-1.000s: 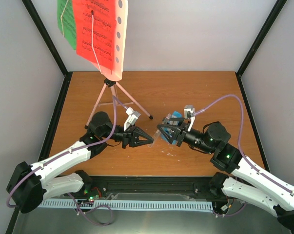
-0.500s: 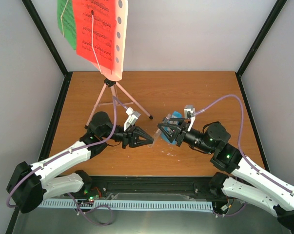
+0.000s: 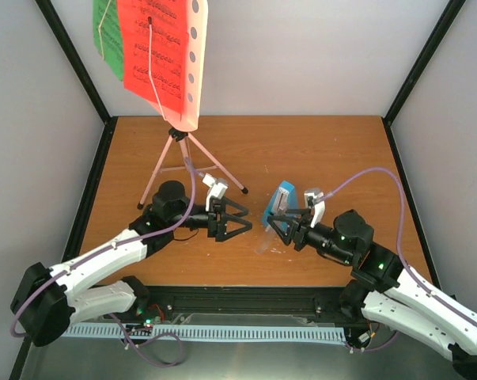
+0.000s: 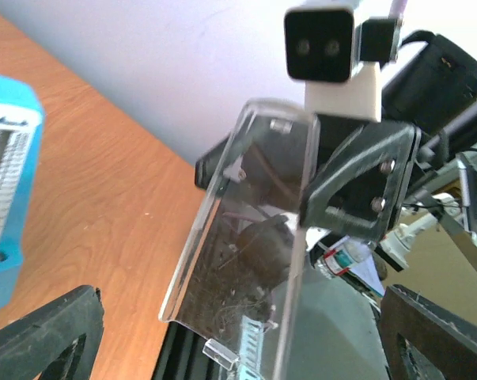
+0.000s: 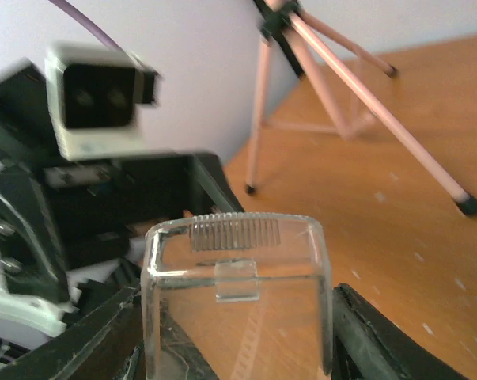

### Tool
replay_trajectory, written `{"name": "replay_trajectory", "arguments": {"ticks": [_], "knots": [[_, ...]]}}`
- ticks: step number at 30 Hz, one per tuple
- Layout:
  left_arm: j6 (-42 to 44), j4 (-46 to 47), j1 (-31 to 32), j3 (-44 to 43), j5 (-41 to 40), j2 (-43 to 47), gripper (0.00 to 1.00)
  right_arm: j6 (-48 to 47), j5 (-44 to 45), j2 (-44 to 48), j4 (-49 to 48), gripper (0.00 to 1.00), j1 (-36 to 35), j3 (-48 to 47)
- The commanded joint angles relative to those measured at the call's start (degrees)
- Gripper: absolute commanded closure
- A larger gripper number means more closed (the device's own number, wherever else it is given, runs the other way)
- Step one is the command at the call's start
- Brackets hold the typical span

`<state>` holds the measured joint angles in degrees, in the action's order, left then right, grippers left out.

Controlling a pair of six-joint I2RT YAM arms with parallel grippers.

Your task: Pack up the instrument practice props

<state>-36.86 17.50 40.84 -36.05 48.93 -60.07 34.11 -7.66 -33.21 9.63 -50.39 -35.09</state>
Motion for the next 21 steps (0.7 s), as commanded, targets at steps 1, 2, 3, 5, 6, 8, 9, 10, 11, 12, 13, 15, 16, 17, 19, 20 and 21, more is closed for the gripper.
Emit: {"name": "replay_trajectory", "arguments": {"ticks": [1,2,3,5,6,8,9,10,11,12,13,15,16,17,19,20,21], "knots": [[3.21,-3.61,-0.41,-0.95,-5.05,-3.19,0.05,1.93,7.02,3.30,11.81,0.47,-0.48,5.04],[3.12,-3.57,-0.45,-1.05,-5.07,-4.42,0.06,2.46,8.48,3.62,13.49,0.47,-0.45,5.80],[2.96,-3.65,-0.42,-1.30,-5.21,-5.57,0.07,2.87,10.14,3.56,15.23,0.47,-0.37,6.02],[3.04,-4.18,-0.46,-2.15,-5.64,-7.81,0.07,3.02,12.81,2.38,17.91,0.47,-0.28,6.35],[3.28,-4.67,-0.42,-2.57,-5.92,-8.97,0.07,3.03,14.08,1.40,18.82,0.47,0.06,6.49],[4.01,-6.33,-0.41,-3.97,-7.14,-11.44,0.07,2.89,15.19,-0.88,20.56,0.47,1.81,6.57],[4.44,-7.28,-0.48,-4.68,-7.83,-12.59,0.08,2.74,14.86,-2.05,20.68,0.47,3.22,6.86],[4.70,-8.22,-0.44,-5.40,-8.45,-13.69,0.08,2.47,13.80,-2.78,20.13,0.47,5.28,7.24],[4.79,-8.82,-0.48,-5.88,-8.90,-14.75,0.08,2.00,12.20,-3.25,19.10,0.47,7.48,7.81],[4.75,-9.07,-0.50,-6.25,-9.07,-15.70,0.08,1.44,9.93,-3.54,17.86,0.47,9.93,8.47],[4.61,-9.03,-0.42,-6.47,-9.17,-16.47,0.08,0.69,7.67,-3.87,16.80,0.47,12.90,9.07],[4.19,-8.38,-0.41,-6.56,-8.99,-18.05,0.09,-0.85,3.21,-4.85,15.16,0.47,18.49,10.06],[4.16,-8.16,-0.43,-6.58,-9.29,-18.73,0.08,-1.89,1.14,-5.64,14.61,0.47,21.06,10.29],[4.32,-8.21,-0.42,-6.68,-9.99,-19.41,0.08,-2.64,0.11,-6.75,14.20,0.47,23.11,10.45],[5.03,-8.90,-0.42,-7.48,-11.66,-21.17,0.08,-4.21,-1.22,-9.42,13.14,0.47,26.43,10.36],[5.69,-9.13,-0.41,-8.00,-11.84,-22.11,0.08,-4.89,-1.61,-11.36,12.39,0.46,27.44,10.18],[6.35,-8.88,-0.48,-8.49,-11.56,-23.23,0.07,-5.39,-1.90,-12.82,11.70,0.46,28.26,9.81]]}}
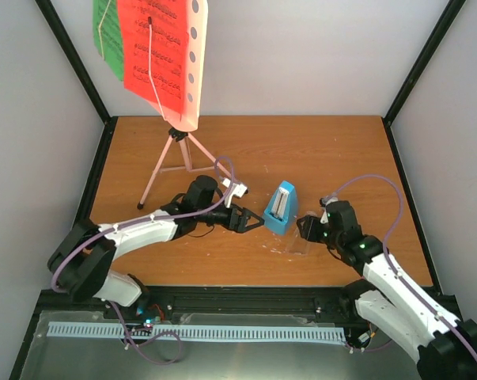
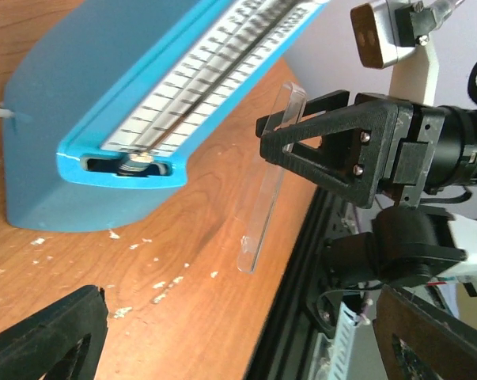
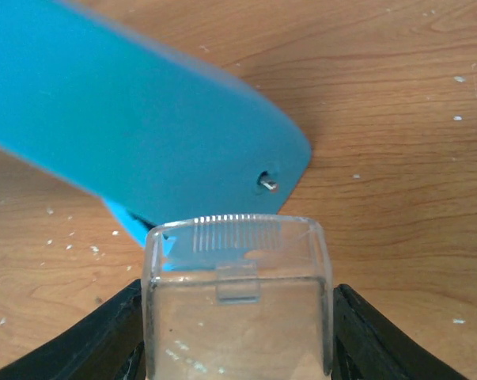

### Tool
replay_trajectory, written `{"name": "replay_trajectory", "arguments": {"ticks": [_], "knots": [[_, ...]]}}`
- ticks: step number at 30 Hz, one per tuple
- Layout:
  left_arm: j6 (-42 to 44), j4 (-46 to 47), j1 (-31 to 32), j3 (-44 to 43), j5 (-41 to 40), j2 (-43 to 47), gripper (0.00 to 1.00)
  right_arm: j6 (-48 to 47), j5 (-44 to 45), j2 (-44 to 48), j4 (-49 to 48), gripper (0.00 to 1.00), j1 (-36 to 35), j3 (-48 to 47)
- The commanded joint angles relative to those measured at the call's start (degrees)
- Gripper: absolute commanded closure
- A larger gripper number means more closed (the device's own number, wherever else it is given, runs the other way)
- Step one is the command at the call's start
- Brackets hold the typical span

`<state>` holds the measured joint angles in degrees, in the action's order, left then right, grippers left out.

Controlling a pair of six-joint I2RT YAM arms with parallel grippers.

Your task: Pack up the instrument practice props

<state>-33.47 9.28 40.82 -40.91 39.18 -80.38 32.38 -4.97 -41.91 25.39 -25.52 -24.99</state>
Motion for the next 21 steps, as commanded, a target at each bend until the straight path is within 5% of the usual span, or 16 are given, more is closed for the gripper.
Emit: {"name": "replay_trajectory", "arguments": {"ticks": [1,21], "knots": [[3.48,-0.06,-0.40,-3.92,-1.49,-4.02,0.07,-4.09,-4.76,-5.77,-4.71,0.46,3.91,-0.76],[19.04,4.94,-0.59,-12.51,0.75,-19.19,0.08,-8.77,-3.46,-19.73,-10.65,0.43,7.68,-6.19]]}}
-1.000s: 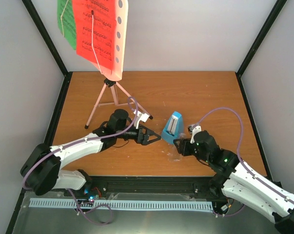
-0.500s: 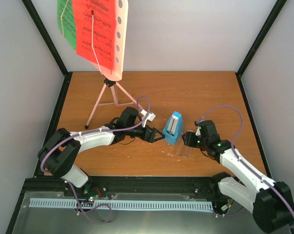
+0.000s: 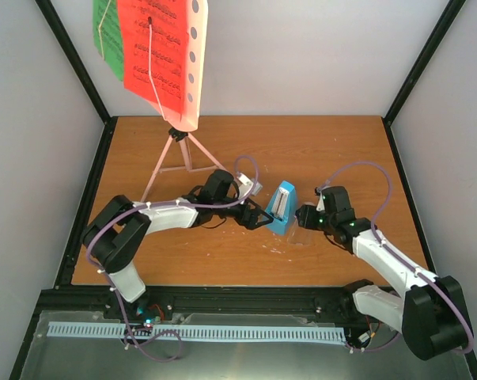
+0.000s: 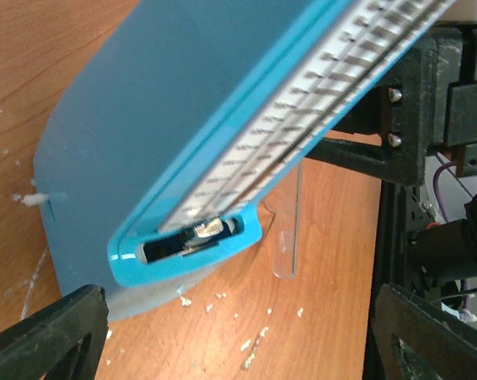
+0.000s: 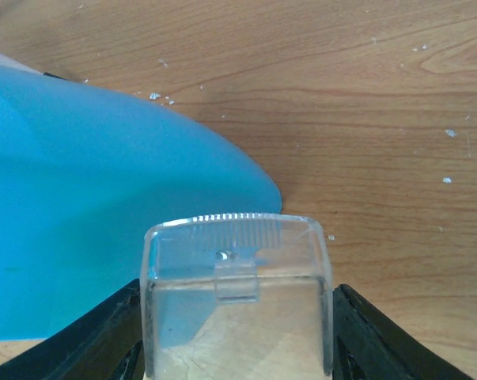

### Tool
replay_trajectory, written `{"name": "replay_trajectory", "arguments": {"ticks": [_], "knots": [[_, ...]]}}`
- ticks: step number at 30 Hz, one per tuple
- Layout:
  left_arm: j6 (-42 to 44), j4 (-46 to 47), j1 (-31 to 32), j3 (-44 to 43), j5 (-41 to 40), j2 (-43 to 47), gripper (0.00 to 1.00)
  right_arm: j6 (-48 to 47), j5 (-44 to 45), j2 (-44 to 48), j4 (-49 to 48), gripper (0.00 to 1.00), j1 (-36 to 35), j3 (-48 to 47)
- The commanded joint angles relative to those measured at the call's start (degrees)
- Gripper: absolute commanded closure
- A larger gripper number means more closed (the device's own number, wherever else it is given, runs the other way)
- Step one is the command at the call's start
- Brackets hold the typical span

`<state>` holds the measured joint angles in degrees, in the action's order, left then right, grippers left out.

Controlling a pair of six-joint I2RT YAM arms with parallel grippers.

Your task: Pack up the instrument practice props

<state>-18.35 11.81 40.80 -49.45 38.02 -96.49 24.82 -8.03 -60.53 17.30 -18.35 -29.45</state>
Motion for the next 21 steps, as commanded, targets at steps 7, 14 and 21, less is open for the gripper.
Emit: {"name": "replay_trajectory", "arguments": {"ticks": [7,14,21], "knots": [[5.69,4.23,-0.54,-4.42,3.85,-5.15,0.11,-2.98,-1.98,-4.23,-4.40,0.43,0.52,-3.24],[4.80,4.80,-0.59,-3.64,5.33,-7.15,0.13,-4.32,-3.20,-6.95,-5.84,0.44,0.56,-4.79],[1.88,7.59,-0.38,-1.53,7.12,-6.07,0.13,-5.38,-5.66,-9.45,-8.83,0.44,0.52,-5.23]]}}
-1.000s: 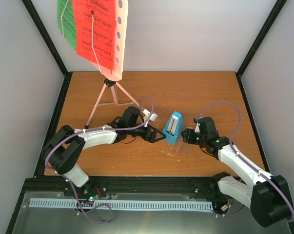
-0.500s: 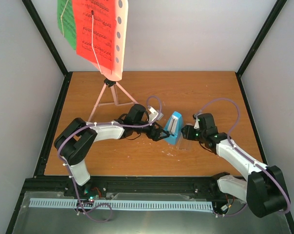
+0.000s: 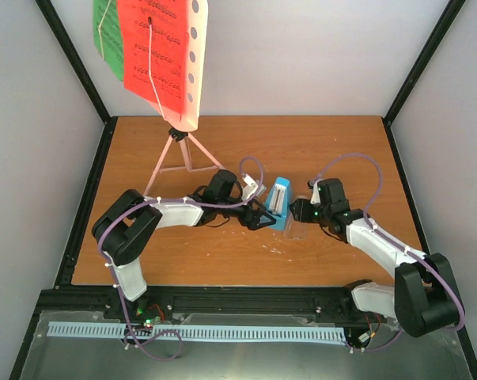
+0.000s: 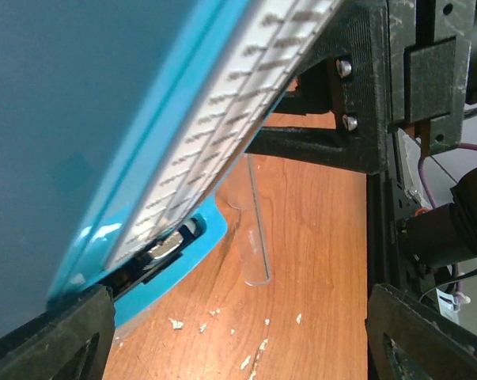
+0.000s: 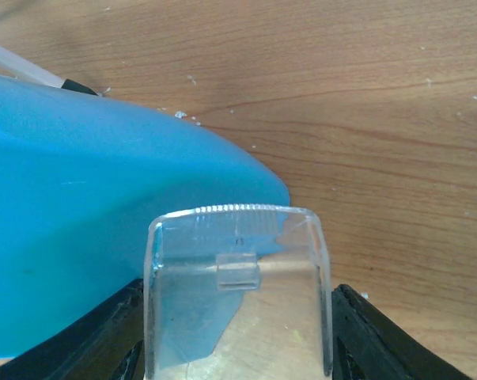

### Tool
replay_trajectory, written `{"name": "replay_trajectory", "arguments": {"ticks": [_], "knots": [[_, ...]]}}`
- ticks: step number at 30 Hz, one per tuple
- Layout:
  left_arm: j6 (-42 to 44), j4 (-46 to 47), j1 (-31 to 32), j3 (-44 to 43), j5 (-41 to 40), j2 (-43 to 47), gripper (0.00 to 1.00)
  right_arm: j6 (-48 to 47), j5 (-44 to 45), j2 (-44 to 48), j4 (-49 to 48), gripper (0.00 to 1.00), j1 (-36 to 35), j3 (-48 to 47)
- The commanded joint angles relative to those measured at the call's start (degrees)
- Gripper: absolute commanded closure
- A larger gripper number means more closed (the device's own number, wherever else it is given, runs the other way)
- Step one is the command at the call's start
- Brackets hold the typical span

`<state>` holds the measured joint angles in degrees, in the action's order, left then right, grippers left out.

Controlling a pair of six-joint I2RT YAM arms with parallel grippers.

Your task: Pack up the instrument practice props

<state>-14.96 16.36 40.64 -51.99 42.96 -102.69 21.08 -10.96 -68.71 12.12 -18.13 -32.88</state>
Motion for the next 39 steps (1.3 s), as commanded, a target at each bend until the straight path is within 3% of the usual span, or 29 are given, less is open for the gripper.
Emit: {"name": "replay_trajectory", "arguments": {"ticks": [1,8,14,22,32,39], "knots": [[-1.82,3.51,-0.23,1.57,2.31,0.20,0.13,-1.92,-3.43,-1.71,-4.27,0.44,0.30,-1.94],[-5.85,7.96,-0.22,6.26,3.99,3.09,0.14,-3.97,-4.05,-5.33,-5.62,0.44,0.29,-3.91],[-7.08,5.19,-0.59,9.13,-2.24,9.71,0.09,-4.77,-0.67,-3.73,-3.02,0.44,0.29,-3.64],[-10.09,3.73,-2.43,5.61,-3.26,3.33,0.04,-4.19,5.55,0.29,-0.39,0.44,0.35,0.07],[-8.44,4.53,-2.41,3.33,-3.29,0.50,0.04,-5.30,3.26,-2.68,-0.96,0.44,0.40,-2.19],[-9.20,7.25,-2.06,2.61,1.74,-2.33,0.05,-7.28,0.57,-6.52,-2.23,0.44,0.38,-5.43]]}}
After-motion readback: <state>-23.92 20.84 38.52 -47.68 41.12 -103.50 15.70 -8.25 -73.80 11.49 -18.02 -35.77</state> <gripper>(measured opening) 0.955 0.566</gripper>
